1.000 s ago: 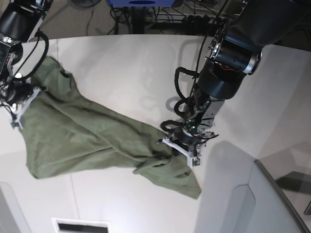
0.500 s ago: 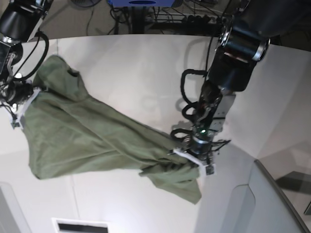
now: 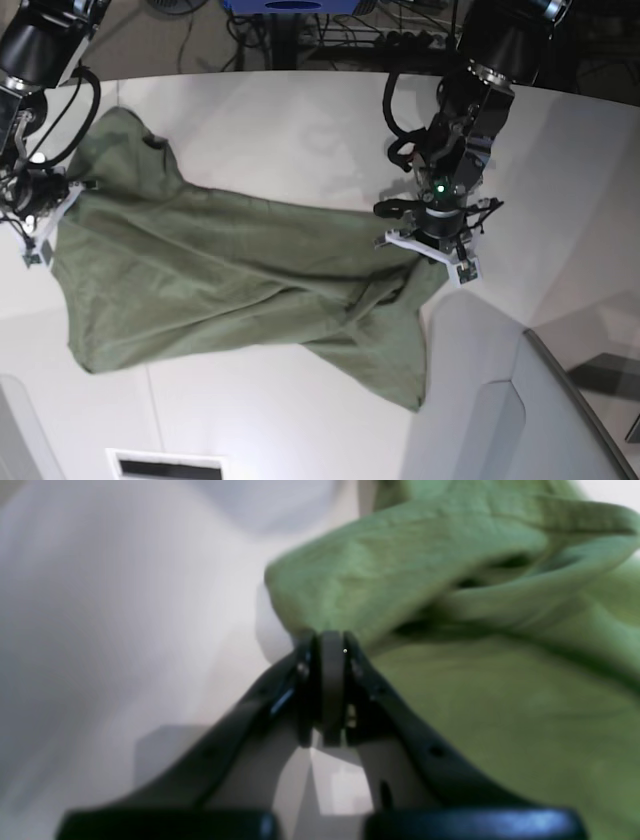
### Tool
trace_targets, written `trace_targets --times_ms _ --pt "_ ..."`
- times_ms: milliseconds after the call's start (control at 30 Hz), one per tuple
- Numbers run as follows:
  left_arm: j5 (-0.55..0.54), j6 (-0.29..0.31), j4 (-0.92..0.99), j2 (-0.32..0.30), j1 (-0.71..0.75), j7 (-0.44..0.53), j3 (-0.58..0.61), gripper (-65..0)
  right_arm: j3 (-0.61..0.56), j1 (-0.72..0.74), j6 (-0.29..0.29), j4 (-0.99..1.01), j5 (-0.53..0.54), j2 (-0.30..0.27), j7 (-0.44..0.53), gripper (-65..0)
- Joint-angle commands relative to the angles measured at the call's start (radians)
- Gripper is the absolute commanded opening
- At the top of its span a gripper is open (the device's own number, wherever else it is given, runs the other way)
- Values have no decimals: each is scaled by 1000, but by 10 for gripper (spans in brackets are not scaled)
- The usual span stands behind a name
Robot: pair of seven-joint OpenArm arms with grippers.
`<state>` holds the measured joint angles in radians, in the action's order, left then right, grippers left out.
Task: Layout the t-shirt on the table in an organized manner, then fold the t-shirt properly
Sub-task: 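Drag the grasped hem with the left gripper away from the right gripper, then lift the shirt high with both grippers and swing it across the table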
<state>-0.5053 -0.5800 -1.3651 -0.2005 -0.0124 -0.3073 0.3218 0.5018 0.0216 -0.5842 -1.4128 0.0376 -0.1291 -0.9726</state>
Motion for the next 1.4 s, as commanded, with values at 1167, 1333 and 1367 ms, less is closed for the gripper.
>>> trace_targets --times_ms 1167,1333,1367 --pt "-118 308 62 9 41 -37 -332 -41 2 8 -3 -15 3 -16 10 -642" --pt "-117 309 146 8 -2 -36 -332 -43 2 8 -3 -15 3 -16 10 -642" --pt "-118 309 171 8 -22 -36 -332 -43 2 8 -3 -15 3 -16 10 -642"
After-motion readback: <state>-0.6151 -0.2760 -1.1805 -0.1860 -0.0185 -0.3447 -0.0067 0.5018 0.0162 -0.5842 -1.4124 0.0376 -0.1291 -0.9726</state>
